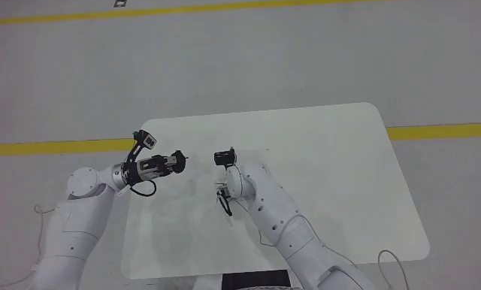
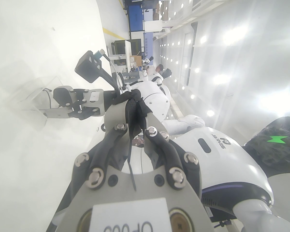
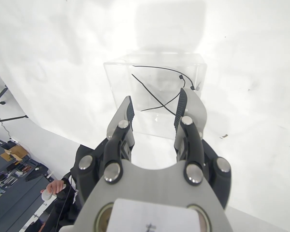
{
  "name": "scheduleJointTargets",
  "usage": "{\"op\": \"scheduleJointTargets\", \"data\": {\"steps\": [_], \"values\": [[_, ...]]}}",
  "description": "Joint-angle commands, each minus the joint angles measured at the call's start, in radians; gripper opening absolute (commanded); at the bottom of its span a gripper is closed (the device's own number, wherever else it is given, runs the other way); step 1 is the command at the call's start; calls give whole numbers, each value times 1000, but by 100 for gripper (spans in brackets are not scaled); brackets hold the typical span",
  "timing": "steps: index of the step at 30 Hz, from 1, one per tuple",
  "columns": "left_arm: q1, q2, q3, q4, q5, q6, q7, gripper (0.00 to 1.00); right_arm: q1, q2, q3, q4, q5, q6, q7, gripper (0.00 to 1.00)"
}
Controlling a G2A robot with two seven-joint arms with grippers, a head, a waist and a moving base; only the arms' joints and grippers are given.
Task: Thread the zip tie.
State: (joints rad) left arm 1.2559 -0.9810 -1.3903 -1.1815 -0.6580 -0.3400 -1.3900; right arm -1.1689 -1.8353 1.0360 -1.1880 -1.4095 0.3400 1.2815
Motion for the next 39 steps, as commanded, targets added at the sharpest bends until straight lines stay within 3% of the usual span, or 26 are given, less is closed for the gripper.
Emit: {"op": "scheduleJointTargets", "data": {"steps": [1,22,39], "values": [[0,0,0,0,0,0,0,0,3,-1,-2,4,-6,0,7,39],[0,0,0,0,0,0,0,0,62,-22,-26,117,-11,0,-5,31],[0,0,0,0,0,0,0,0,47,-22,-6,92,-45,0,14,29]]}}
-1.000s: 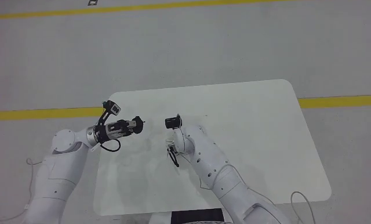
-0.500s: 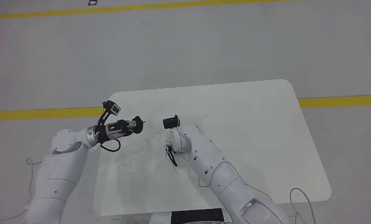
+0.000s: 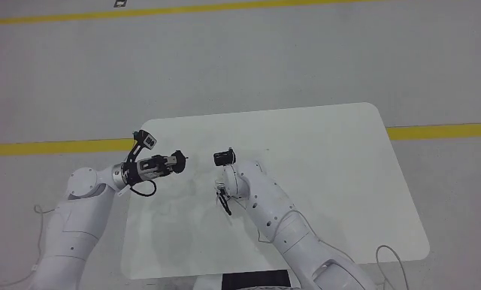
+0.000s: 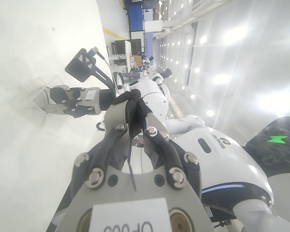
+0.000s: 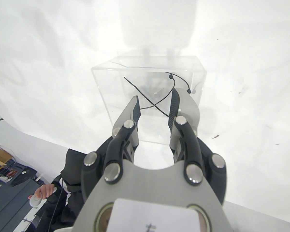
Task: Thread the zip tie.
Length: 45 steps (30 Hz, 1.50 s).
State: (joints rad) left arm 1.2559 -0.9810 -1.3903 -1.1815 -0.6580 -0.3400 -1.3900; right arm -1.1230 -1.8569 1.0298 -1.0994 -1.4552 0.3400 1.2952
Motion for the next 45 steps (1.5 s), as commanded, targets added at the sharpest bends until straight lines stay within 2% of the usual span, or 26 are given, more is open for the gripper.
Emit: {"op": "scheduleJointTargets", "data": {"steps": [1,10,15,20,24,30,34,36,38,45], "values": [[0,0,0,0,0,0,0,0,3,-1,-1,6,1,0,1,29],[0,0,0,0,0,0,0,0,22,-8,-3,42,3,0,3,26],[0,0,0,0,0,0,0,0,31,-10,-1,57,6,0,0,20],[0,0,0,0,0,0,0,0,49,-15,5,85,13,0,3,20],[0,0,0,0,0,0,0,0,60,-19,8,106,25,0,-3,25],[0,0,0,0,0,0,0,0,70,-23,10,128,22,0,-4,24],[0,0,0,0,0,0,0,0,74,-25,14,138,22,0,-6,20],[0,0,0,0,0,0,0,0,74,-25,14,138,22,0,-6,13],[0,0,0,0,0,0,0,0,75,-26,17,141,21,0,-9,1],[0,0,0,0,0,0,0,0,70,-26,24,128,9,0,-10,0]]}}
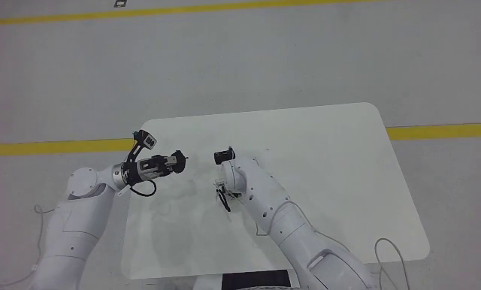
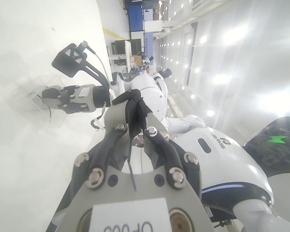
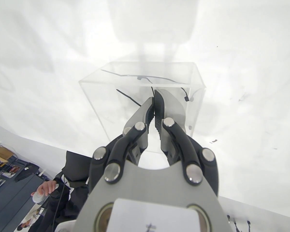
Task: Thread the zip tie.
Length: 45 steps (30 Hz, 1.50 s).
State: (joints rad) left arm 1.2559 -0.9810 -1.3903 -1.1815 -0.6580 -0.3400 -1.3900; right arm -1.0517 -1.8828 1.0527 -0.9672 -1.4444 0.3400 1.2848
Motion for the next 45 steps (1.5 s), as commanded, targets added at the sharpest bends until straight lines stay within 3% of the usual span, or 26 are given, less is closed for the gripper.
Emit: {"op": "scheduleJointTargets", "data": {"steps": [1,9,19,24,30,45], "values": [[0,0,0,0,0,0,0,0,-3,0,1,-10,-3,0,-1,0],[0,0,0,0,0,0,0,0,-55,15,-15,-112,-4,0,-3,0],[0,0,0,0,0,0,0,0,-158,62,-22,-347,8,0,-26,0],[0,0,0,0,0,0,0,0,-214,91,-26,-463,34,0,-99,0],[0,0,0,0,0,0,0,0,-299,136,-32,-571,127,0,-263,0],[0,0,0,0,0,0,0,0,-299,136,-32,-571,127,0,-263,0]]}}
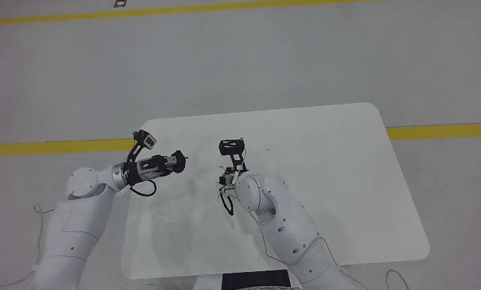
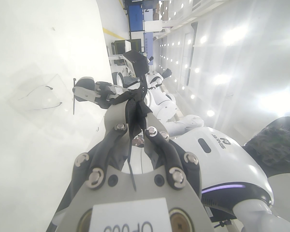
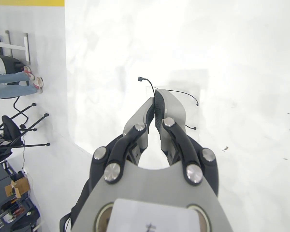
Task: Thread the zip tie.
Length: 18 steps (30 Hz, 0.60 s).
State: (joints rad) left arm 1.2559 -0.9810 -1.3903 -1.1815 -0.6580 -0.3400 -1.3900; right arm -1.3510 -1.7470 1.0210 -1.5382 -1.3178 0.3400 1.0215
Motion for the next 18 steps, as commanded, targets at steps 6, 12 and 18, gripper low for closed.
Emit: {"op": "scheduleJointTargets", "data": {"steps": [6,12,18], "values": [[7,-7,41,10,17,20,78,0,-51,27,-4,-84,-60,0,-162,0],[-17,-16,91,80,2,20,70,0,-93,52,-48,-154,-27,0,-318,0],[-42,-26,135,130,-23,16,44,0,-82,59,-99,-152,-6,0,-471,0]]}}
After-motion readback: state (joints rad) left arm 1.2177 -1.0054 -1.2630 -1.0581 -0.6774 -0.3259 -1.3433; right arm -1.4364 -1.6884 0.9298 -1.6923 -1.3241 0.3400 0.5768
